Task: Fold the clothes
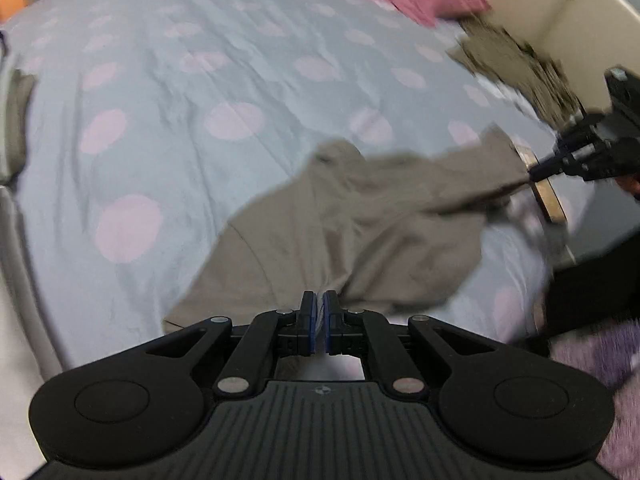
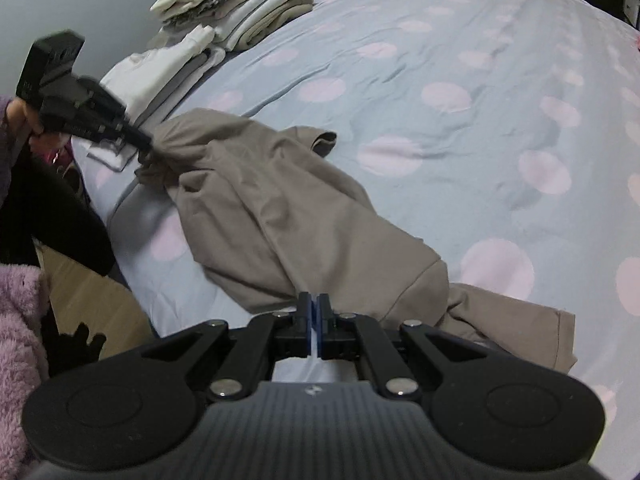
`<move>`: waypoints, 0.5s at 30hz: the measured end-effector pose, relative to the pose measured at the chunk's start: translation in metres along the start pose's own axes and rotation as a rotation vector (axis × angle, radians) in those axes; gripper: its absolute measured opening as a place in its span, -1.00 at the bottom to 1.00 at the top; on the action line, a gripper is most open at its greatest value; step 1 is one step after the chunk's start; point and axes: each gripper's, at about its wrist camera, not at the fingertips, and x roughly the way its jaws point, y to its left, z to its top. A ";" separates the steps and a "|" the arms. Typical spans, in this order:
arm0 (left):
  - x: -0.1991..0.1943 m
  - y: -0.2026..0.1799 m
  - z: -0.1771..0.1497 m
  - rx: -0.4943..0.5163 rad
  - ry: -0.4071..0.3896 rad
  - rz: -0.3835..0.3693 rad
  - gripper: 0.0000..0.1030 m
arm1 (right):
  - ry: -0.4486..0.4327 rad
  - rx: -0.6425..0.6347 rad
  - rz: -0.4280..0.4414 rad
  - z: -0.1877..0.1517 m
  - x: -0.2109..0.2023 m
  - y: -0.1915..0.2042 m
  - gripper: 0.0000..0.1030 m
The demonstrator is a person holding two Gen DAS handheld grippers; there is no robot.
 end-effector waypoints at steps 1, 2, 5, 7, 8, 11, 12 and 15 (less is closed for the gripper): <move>-0.002 0.008 0.004 -0.047 -0.034 0.017 -0.96 | -0.027 0.036 -0.022 0.003 -0.001 -0.006 -0.95; -0.004 0.016 0.008 -0.095 -0.069 0.034 -0.96 | -0.061 0.088 -0.052 0.007 -0.001 -0.014 -0.95; -0.001 0.028 0.017 -0.170 -0.130 0.076 -0.96 | -0.110 0.184 -0.113 0.014 0.007 -0.030 -0.94; 0.006 0.025 0.019 -0.159 -0.134 0.110 -0.96 | -0.127 0.188 -0.148 0.019 0.015 -0.032 -0.85; 0.009 0.023 0.020 -0.152 -0.135 0.128 -0.95 | -0.134 0.184 -0.160 0.021 0.016 -0.032 -0.82; 0.013 0.022 0.022 -0.141 -0.123 0.128 -0.90 | -0.151 0.181 -0.160 0.024 0.012 -0.033 -0.76; 0.011 0.021 0.021 -0.136 -0.128 0.134 -0.81 | -0.155 0.176 -0.168 0.024 0.009 -0.033 -0.75; 0.003 0.019 0.020 -0.118 -0.145 0.151 -0.72 | -0.131 0.113 -0.192 0.019 0.001 -0.032 -0.75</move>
